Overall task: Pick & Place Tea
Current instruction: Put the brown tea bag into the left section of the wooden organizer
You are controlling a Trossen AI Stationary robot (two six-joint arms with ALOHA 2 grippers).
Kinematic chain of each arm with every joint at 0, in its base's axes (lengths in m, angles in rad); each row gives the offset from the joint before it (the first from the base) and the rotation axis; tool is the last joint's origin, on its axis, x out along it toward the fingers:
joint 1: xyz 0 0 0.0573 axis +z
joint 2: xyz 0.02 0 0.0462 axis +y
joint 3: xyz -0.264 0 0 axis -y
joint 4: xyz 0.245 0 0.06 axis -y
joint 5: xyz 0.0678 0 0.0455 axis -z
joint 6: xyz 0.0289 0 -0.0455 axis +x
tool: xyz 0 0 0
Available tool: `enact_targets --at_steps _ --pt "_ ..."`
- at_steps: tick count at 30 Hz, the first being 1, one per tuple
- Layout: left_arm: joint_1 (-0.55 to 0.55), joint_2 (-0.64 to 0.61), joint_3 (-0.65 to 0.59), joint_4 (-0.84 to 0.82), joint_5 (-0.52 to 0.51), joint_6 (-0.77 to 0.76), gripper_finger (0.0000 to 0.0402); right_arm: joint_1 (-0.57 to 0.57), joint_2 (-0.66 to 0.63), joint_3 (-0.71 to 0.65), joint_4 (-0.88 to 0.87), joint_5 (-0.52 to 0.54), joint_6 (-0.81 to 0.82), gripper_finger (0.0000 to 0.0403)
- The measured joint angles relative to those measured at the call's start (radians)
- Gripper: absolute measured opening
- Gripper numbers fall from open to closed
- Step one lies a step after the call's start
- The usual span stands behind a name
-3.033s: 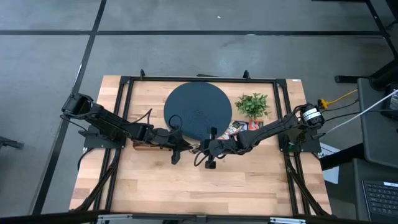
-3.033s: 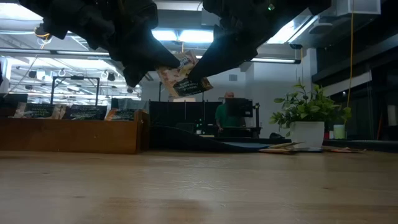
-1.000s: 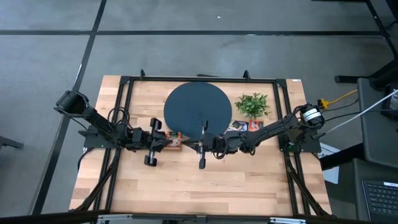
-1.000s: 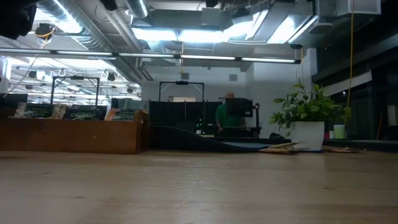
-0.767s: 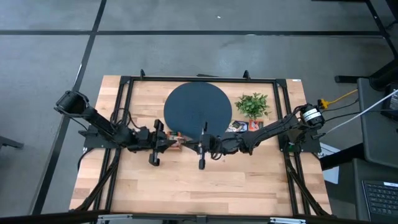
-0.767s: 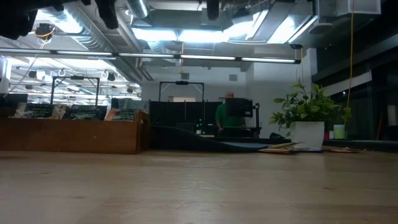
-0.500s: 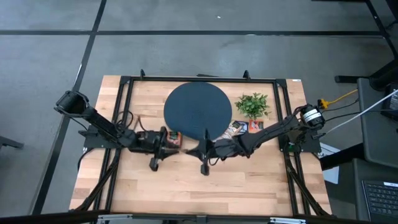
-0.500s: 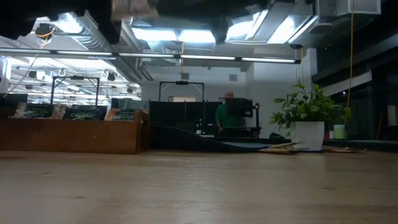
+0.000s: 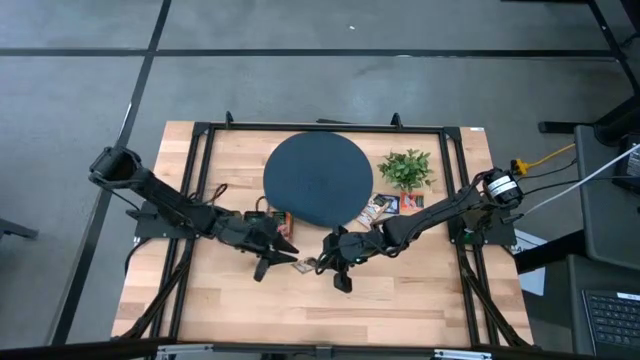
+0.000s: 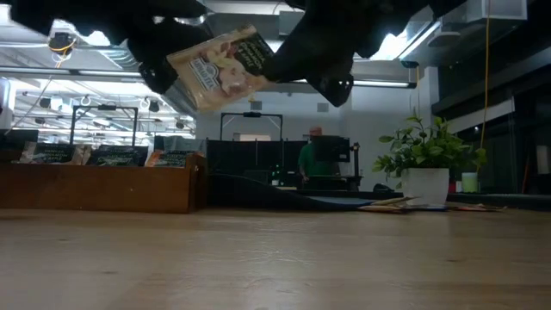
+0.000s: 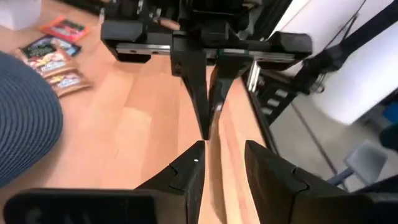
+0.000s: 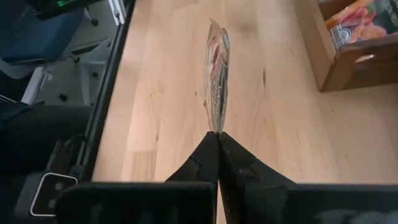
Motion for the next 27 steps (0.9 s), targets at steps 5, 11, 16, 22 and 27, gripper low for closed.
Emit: enact_targets --at_steps 5,11,16,22,27 --pt "0.043 0.000 0.097 -0.191 0.060 0.000 0.0109 0.000 0.000 0.000 -0.001 0.000 0.001 0.0003" --pt "0.070 0.000 0.138 -0.212 0.141 0.002 0.0109 -0.002 0.000 0.000 0.000 0.001 0.003 0.0004" --pt "0.074 0.021 0.140 -0.209 0.151 0.001 0.0109 -0.002 0.000 0.000 0.013 0.001 0.000 0.0004" --pt "0.076 0.073 0.140 -0.161 0.150 0.002 0.0109 -0.003 0.000 0.000 0.023 0.002 -0.003 0.0005" --pt "0.094 0.084 0.140 -0.141 0.151 0.002 0.0109 -0.010 0.000 0.000 0.024 0.002 -0.003 0.0005"
